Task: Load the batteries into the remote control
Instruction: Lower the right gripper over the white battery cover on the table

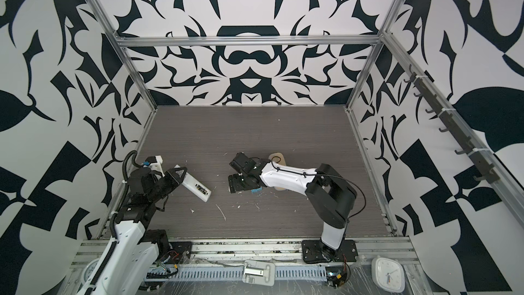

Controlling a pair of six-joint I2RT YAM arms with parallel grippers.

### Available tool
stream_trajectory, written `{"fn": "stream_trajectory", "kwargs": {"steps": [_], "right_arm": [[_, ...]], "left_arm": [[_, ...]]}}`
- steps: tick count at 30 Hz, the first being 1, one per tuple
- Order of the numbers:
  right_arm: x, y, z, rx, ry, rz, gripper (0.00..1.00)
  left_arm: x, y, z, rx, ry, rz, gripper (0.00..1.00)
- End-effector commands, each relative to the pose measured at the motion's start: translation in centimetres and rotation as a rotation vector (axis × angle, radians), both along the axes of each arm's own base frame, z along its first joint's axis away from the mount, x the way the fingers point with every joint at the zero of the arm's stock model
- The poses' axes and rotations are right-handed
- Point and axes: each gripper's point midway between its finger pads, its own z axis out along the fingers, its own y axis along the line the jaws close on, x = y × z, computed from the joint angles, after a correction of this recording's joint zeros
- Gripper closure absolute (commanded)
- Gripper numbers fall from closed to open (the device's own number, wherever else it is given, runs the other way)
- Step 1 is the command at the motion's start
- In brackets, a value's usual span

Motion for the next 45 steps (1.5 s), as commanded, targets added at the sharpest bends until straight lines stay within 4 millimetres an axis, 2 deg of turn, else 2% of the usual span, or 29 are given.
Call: {"fn": "stream_trajectory", "kwargs": {"steps": [1, 7, 14, 23, 30, 34, 37, 42, 45], "right_arm": [[-1.3, 0.4, -0.7, 0.024, 0.036, -0.038, 0.20], [-1.9, 2.2, -1.7, 0.053, 0.063, -0.028, 0.19], [-0.8, 2.8, -2.6, 0.051, 0.059, -0.019, 0.19], [2.6, 4.1, -2.3, 0.070, 0.030, 0.000, 0.20], [5.2, 4.3, -3.0, -0.044, -0.020, 0.072, 0.20], [6.0, 3.6, -3.4, -0.140, -0.057, 0.119, 0.21], [6.0, 2.5, -3.7, -0.217, -0.076, 0.147, 0.22], [5.1, 2.5, -3.0, -0.282, -0.100, 0.200, 0.22], [4.6, 2.6, -2.7, -0.247, -0.097, 0.175, 0.22]], "left_arm": [[0.5, -0.4, 1.9, -0.008, -0.063, -0.025, 1.00], [0.4, -0.2, 2.1, 0.001, -0.070, -0.020, 1.00], [0.3, -0.3, 2.4, 0.003, -0.083, -0.024, 1.00], [0.4, -0.2, 2.2, 0.005, -0.073, -0.024, 1.00], [0.4, -0.2, 2.2, 0.006, -0.073, -0.023, 1.00], [0.4, -0.2, 2.2, 0.008, -0.074, -0.022, 1.00], [0.4, -0.1, 2.1, 0.010, -0.074, -0.019, 1.00], [0.5, -0.1, 2.0, 0.013, -0.071, -0.019, 1.00], [0.5, -0.1, 2.1, 0.013, -0.075, -0.019, 1.00]]}}
